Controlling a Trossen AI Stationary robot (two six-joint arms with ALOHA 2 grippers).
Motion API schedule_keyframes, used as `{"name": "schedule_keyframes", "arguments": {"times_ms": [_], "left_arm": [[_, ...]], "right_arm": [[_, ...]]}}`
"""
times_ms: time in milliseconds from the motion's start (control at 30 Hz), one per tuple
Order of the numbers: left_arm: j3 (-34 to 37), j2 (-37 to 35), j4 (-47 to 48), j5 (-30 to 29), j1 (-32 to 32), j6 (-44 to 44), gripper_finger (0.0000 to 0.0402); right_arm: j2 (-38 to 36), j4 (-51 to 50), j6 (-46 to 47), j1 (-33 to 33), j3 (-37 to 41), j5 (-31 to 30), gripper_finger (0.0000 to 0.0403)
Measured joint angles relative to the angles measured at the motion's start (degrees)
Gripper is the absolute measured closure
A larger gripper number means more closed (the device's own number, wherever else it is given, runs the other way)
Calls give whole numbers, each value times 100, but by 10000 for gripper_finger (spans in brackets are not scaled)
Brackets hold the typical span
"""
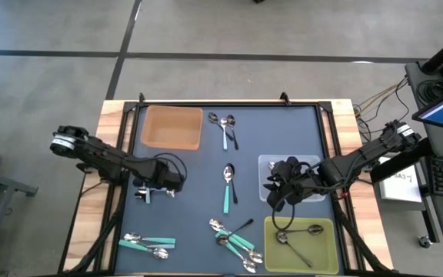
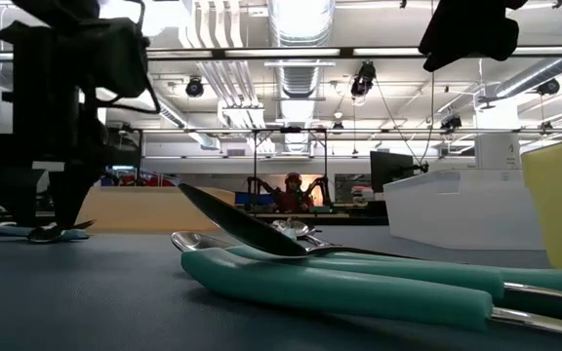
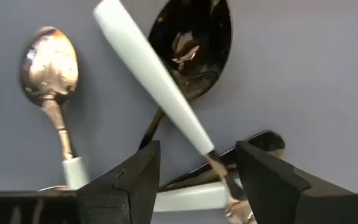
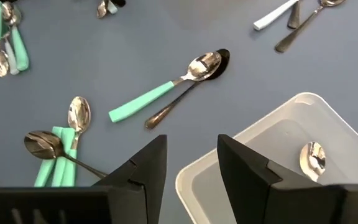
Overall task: Sort silverware by color (type)
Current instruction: Put the white spoon into the transparent bin
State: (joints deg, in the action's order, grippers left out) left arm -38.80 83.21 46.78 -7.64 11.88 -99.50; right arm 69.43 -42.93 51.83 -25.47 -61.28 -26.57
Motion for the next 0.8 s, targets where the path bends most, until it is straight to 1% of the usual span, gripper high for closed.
{"name": "schedule_keyframes", "arguments": {"times_ms": [133, 233, 333, 533, 567, 700, 800], "left_arm": [[294, -36, -468, -78, 2, -151, 217], [307, -34, -595, -162, 7, -145, 240], [229, -30, -586, -196, 1, 29, 279], [80, -20, -607, -243, -2, 310, 378], [50, -17, -589, -248, -4, 373, 388], [-168, -10, -647, -280, -4, 751, 387], [-438, -19, -623, -278, -4, 1244, 392]], "right_arm": [[0, -150, 64, 0, 0, 1, 268], [0, -186, 65, 0, 0, 0, 268], [0, -186, 60, 0, 0, 0, 268], [0, -201, 56, 0, 0, 0, 268], [0, -201, 60, 0, 0, -2, 268], [0, -201, 74, 0, 0, -17, 268], [0, -193, 288, 2, 0, -123, 268]]}}
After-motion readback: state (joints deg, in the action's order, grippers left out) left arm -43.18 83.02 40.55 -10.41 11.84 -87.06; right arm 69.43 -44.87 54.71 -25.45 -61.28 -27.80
